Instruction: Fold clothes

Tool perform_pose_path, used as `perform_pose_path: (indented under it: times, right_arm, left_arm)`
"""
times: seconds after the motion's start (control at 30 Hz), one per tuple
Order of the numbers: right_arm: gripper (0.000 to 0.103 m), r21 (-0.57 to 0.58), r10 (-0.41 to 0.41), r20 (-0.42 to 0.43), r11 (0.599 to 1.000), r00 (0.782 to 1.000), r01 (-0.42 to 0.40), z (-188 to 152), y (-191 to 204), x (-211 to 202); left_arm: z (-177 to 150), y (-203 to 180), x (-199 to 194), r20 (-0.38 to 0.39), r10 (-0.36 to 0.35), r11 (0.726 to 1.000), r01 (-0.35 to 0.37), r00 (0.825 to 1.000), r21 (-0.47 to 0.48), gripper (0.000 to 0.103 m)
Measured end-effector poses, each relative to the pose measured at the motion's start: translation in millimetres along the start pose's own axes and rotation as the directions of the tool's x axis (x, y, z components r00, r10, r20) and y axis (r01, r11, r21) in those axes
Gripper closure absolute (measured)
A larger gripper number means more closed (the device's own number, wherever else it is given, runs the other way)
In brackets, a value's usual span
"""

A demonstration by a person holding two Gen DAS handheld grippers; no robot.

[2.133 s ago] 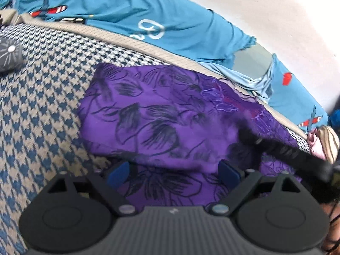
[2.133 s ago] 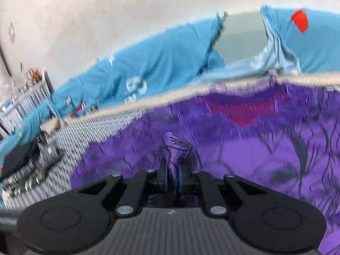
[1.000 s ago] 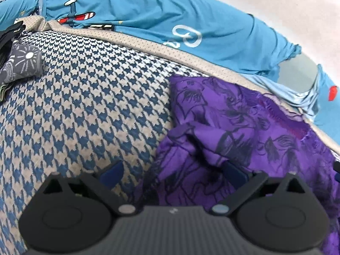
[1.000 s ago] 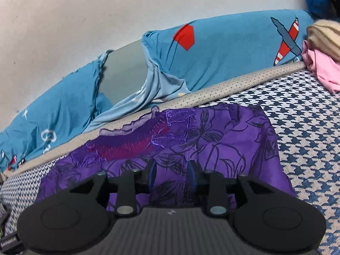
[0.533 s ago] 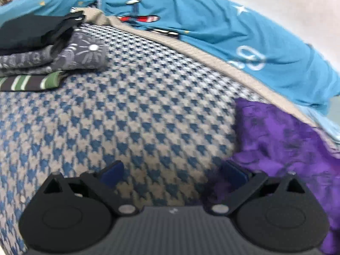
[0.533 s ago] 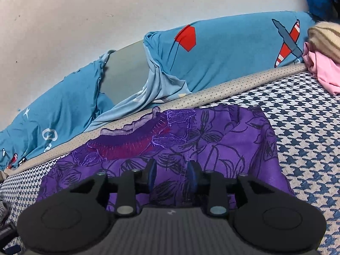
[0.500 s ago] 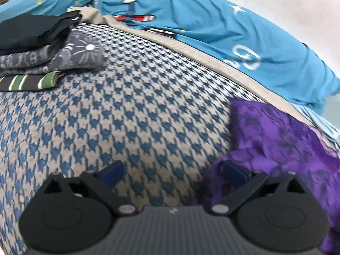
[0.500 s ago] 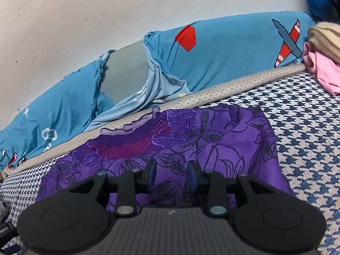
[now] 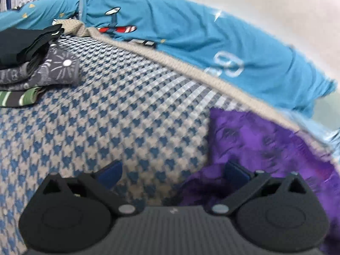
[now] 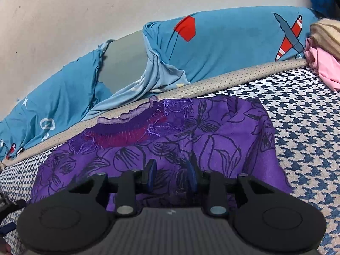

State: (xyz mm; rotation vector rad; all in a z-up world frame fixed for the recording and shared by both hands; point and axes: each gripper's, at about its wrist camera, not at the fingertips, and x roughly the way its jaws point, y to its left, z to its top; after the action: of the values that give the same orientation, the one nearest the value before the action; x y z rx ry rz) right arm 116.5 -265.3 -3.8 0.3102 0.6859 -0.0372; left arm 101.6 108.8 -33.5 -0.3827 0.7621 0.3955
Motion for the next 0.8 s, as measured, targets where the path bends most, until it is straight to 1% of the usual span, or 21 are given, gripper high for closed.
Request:
perform_pose_path:
  times: [0.1, 0.17, 0.23, 0.33, 0.47, 0.63, 0.7, 0.8]
  right_arm:
    - [0.072, 0.014, -0.011, 0.001, 1.000, 1.000, 0.011, 3, -9, -3]
    - [0.072, 0.025, -0.024, 0.008, 0.999, 1.000, 0.024, 5, -17, -6]
    - [0.072, 0.041, -0.041, 0.017, 0.998, 0.999, 0.040, 9, -28, -10]
    - [0.072, 0.073, -0.066, 0.027, 0.995, 0.997, 0.064, 15, -45, -16]
    - [0.071, 0.109, -0.069, 0.032, 0.992, 0.997, 0.065, 15, -68, -18]
    - [0.071, 0.128, -0.093, 0.051, 0.988, 0.994, 0.086, 16, -82, -22]
    - [0.068, 0.131, -0.092, 0.058, 0.988, 0.994, 0.084, 18, -84, -23]
    - [0.066, 0.139, -0.115, 0.039, 0.984, 0.993, 0.108, 16, -89, -20]
  left_arm:
    - [-7, 3, 8, -0.034, 0.026, 0.999, -0.026, 0.999, 0.023, 0.000]
    - [-14, 0, 8, -0.026, 0.046, 0.996, -0.044, 0.999, 0.081, 0.000]
    - [-20, -3, 6, -0.024, 0.055, 0.992, -0.052, 0.998, 0.117, 0.000]
    - [-23, -3, 3, -0.029, 0.056, 0.989, -0.052, 0.998, 0.138, 0.000]
    - [-23, 2, 0, -0.052, 0.066, 0.989, -0.058, 0.996, 0.138, 0.000]
    - [-17, 15, -7, -0.057, 0.048, 0.997, -0.044, 0.997, 0.066, 0.000]
    - [-14, 18, -10, -0.052, 0.053, 0.998, -0.051, 0.997, 0.043, 0.000]
    - [-12, 18, -11, -0.058, 0.042, 0.999, -0.040, 0.997, 0.037, 0.000]
